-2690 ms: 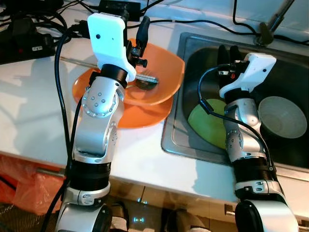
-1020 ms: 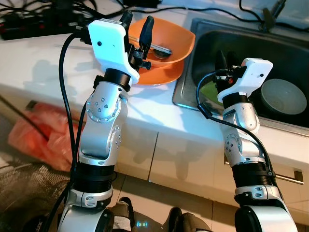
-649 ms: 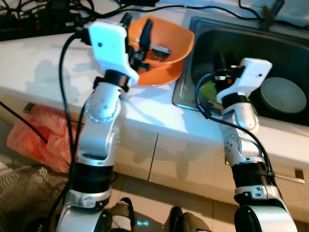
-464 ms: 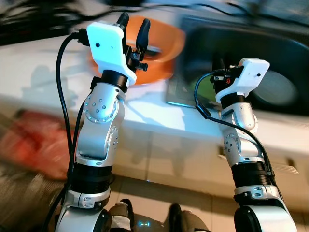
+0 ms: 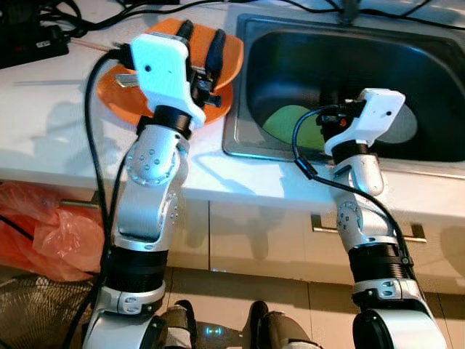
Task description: Kitchen organization
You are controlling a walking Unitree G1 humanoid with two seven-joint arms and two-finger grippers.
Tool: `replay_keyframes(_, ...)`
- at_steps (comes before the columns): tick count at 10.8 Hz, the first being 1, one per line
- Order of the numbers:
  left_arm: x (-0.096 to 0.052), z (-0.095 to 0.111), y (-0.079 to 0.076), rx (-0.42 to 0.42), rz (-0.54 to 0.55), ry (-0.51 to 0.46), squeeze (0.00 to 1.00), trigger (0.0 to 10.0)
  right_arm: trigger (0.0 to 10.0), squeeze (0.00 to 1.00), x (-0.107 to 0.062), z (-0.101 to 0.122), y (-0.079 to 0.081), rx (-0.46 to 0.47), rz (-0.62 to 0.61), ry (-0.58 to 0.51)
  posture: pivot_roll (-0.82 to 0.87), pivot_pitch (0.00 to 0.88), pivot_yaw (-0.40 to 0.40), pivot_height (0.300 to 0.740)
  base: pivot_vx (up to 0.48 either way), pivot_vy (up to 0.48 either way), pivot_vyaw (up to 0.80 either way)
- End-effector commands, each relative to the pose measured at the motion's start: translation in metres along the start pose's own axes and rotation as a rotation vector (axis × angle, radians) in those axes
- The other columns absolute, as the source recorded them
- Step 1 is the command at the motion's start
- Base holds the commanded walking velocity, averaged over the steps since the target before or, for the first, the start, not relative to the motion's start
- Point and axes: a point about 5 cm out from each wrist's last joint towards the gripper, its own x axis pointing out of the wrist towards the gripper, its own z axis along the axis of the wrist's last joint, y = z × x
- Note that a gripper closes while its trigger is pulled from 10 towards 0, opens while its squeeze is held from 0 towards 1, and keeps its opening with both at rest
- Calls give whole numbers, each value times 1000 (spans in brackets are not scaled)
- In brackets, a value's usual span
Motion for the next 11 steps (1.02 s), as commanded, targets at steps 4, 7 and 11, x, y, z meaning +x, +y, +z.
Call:
replay_keyframes(4, -20, 2, -17, 139, -9, -33, 0, 10000, 10000, 0, -2, -4, -1, 2, -2, 17, 237, 226, -57, 740, 0, 0, 0)
replay_keyframes(7, -45, -13, 4, 152, 117, 51, 0, 10000, 10000, 0, -2, -6, -2, 5, 3, 24, 252, 224, -70, 740, 0, 0, 0)
replay_keyframes(11, -68, -15, 31, -214, 202, 77, 0, 10000, 10000, 0, -3, -10, -1, 5, 16, 38, 260, 226, -83, 740, 0, 0, 0)
